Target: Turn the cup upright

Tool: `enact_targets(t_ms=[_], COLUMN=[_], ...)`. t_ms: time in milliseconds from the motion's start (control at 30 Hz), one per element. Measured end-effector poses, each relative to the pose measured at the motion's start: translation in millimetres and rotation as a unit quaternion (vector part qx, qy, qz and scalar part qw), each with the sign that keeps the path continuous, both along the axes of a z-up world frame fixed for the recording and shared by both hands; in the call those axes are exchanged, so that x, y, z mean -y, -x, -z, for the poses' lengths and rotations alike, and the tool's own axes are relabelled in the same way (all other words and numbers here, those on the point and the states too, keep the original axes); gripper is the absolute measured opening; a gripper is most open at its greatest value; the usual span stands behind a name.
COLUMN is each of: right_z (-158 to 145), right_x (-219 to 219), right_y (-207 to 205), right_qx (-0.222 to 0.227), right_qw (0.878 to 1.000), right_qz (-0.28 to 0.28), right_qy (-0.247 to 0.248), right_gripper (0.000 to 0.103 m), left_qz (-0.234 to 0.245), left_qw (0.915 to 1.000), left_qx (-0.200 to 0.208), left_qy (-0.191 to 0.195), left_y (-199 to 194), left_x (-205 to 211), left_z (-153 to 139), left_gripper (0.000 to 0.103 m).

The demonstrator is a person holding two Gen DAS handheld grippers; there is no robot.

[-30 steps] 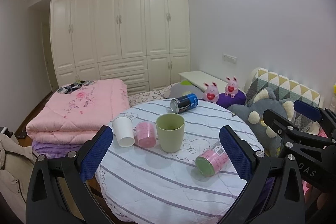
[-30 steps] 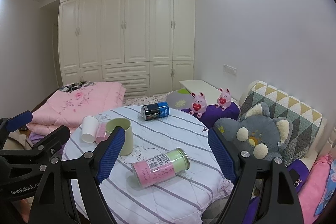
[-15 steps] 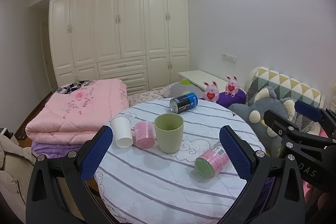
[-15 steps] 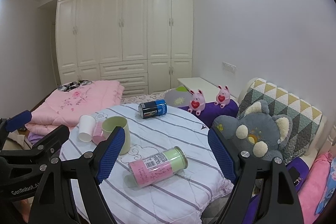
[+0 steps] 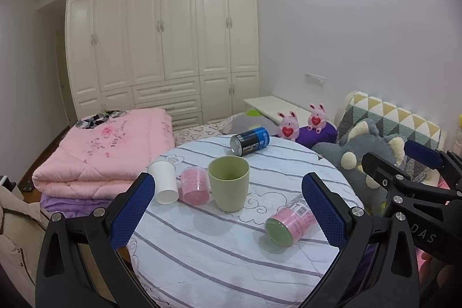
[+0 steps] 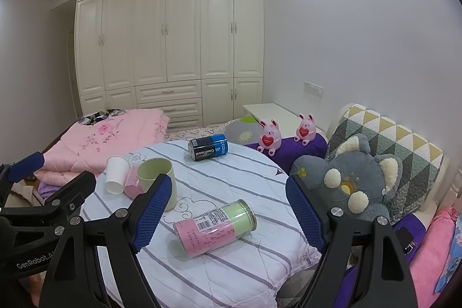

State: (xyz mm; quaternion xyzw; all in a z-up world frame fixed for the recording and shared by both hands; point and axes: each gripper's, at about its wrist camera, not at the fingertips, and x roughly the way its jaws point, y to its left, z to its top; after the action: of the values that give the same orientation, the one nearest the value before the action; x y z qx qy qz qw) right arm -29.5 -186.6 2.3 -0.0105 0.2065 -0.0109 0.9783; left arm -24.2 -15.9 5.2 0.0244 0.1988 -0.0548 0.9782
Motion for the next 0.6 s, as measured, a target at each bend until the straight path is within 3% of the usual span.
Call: enact_targets(t_ms=[600], right_z=[3.4], right_x=[-1.2], right_y=[-4.3], right_qx=[-0.004], right_qw=[1.000], right_qz=[0.000], right_qy=[0.003], right_gripper=[0.083], left_qz=[-0.001], left_qw=[1.0000], left_qx=[-0.001], left_qy=[0.000], left_y=[-1.6], left_x=[-3.4], left_z=[1.3], left_gripper=[0.103])
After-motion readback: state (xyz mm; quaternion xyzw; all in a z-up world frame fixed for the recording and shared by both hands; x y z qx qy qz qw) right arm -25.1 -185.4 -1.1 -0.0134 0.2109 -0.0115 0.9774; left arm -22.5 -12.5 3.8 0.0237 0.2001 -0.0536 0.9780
